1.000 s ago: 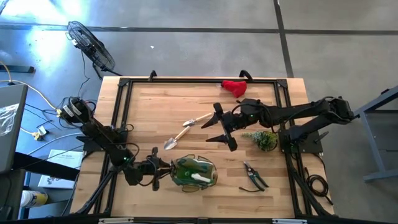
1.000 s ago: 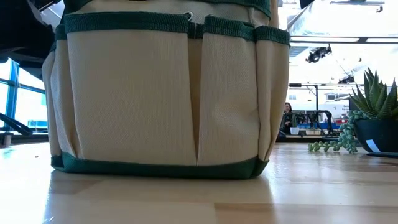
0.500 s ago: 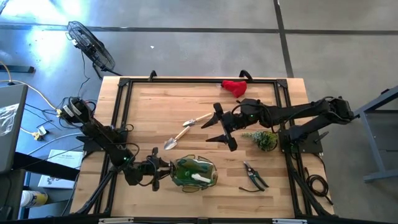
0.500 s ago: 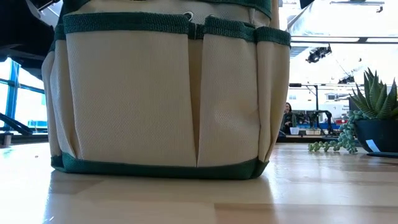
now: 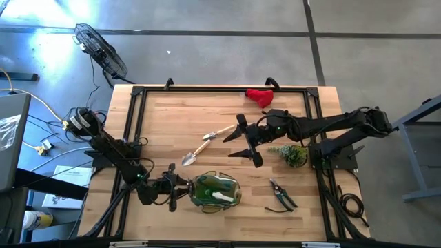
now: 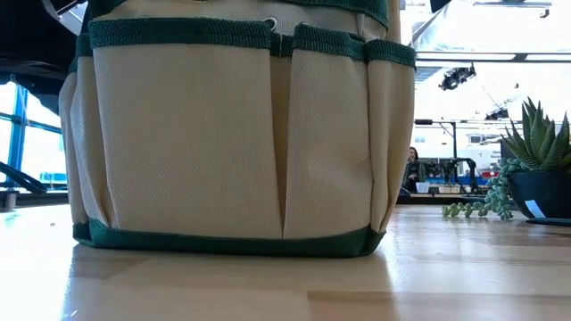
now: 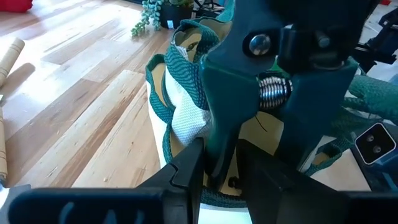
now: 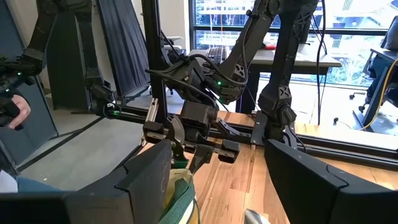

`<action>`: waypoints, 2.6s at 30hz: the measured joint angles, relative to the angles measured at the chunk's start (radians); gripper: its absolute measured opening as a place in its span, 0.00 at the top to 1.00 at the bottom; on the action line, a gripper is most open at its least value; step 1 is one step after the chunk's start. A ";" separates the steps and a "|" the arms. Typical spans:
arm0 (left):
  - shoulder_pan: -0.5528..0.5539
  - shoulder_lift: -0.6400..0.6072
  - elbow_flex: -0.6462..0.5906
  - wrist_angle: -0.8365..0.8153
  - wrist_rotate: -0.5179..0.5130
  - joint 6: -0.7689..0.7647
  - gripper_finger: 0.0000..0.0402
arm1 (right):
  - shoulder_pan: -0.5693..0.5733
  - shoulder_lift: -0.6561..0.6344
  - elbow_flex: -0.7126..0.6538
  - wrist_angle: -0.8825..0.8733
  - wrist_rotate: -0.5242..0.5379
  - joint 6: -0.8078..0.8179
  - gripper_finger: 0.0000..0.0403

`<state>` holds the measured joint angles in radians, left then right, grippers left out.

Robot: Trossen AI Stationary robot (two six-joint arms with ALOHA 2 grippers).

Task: Pick & Place Garden tools in Gardening bag
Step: Put the top green shear scissors into the gardening bag, then put the red gloves into the gardening bag

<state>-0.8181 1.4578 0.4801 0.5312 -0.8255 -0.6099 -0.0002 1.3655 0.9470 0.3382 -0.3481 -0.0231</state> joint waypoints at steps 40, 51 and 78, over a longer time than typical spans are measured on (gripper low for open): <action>0.000 -0.164 0.000 -0.181 0.064 -0.069 0.54 | 0.000 0.000 0.000 -0.036 -0.003 0.000 0.38; 0.000 -0.277 0.000 -0.301 0.052 -0.068 0.54 | 0.000 0.000 0.000 -0.037 -0.003 0.000 0.38; 0.000 -0.650 0.000 -0.853 -0.195 -0.157 0.54 | -0.082 -0.076 0.000 -0.046 0.988 -0.138 0.38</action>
<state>-0.8177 0.8082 0.4805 -0.3221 -1.0202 -0.7666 -0.0826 1.2893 0.9466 0.2925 0.6394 -0.1612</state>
